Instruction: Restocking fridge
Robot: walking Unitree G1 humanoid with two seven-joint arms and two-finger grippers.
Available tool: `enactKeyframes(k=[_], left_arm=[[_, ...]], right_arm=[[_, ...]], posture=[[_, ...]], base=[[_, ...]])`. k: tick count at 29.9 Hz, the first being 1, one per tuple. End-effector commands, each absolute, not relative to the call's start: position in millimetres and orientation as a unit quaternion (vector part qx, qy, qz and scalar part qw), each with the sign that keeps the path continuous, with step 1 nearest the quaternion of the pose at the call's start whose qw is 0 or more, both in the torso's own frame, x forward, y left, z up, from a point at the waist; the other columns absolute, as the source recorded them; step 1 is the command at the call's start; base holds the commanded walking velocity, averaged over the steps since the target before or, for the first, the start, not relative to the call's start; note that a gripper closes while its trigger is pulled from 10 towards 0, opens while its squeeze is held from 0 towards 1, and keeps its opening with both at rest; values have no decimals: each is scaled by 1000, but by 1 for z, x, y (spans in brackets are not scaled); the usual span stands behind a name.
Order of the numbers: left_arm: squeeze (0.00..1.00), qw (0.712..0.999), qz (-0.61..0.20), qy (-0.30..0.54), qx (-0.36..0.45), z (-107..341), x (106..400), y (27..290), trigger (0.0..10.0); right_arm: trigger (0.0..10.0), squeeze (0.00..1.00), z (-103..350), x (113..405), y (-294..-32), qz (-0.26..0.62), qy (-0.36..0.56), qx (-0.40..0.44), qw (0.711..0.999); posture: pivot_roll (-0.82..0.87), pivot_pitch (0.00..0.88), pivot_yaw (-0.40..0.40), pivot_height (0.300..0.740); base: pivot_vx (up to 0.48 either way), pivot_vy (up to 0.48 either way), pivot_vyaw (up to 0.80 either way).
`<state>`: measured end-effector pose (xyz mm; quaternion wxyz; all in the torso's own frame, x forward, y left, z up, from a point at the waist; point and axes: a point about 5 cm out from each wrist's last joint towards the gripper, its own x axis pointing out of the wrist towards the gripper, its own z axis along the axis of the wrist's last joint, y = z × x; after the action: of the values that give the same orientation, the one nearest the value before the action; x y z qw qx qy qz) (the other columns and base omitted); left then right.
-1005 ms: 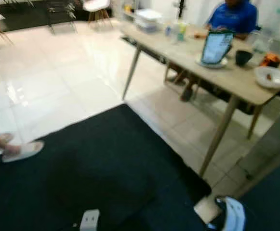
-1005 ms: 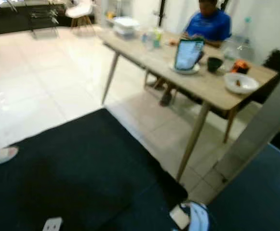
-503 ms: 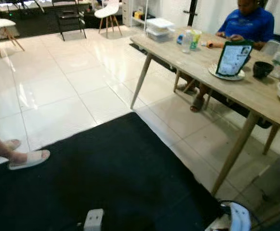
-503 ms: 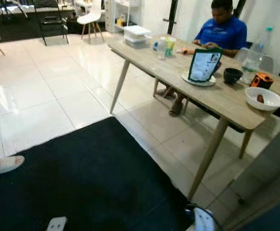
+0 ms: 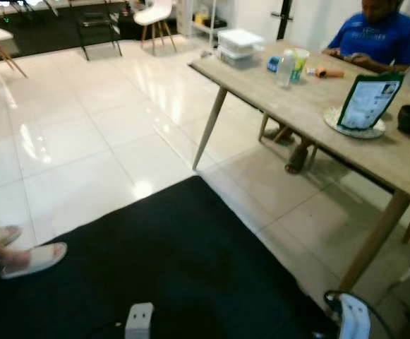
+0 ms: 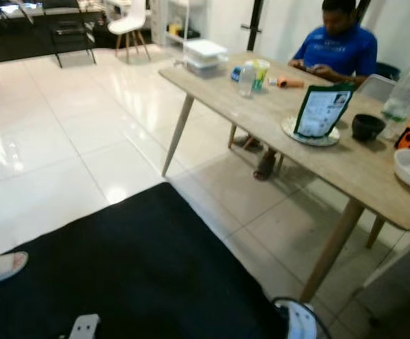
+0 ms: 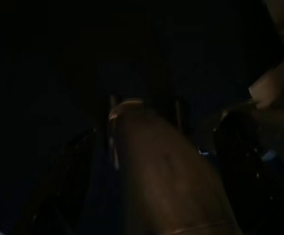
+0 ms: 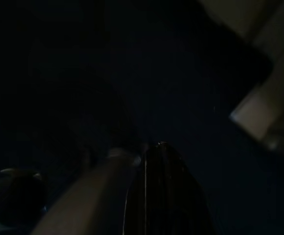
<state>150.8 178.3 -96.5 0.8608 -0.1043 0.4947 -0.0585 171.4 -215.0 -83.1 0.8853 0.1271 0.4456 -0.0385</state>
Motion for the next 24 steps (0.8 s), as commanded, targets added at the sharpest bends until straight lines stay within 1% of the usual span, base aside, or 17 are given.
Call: enactKeyframes(k=[1,7,11,24], left_arm=[[0,854,-62,505,-108,-99,145,174,10000],[0,855,-64,504,-107,-99,146,174,10000],[0,855,-65,503,-106,-99,147,174,10000],[0,856,-68,503,-101,-98,148,175,10000]], right_arm=[[10000,0,-83,166,-225,-50,453,118,882],[10000,0,-83,167,-225,-50,452,118,883],[10000,0,-82,168,-225,-52,448,121,884],[10000,0,-82,169,-225,-45,449,116,885]], posture=[[-94,63,-39,740],[-93,59,-39,740],[-92,56,-38,740],[-87,46,-40,740]], base=[[450,0,-763],[459,0,-764],[461,0,-550],[457,0,0]])
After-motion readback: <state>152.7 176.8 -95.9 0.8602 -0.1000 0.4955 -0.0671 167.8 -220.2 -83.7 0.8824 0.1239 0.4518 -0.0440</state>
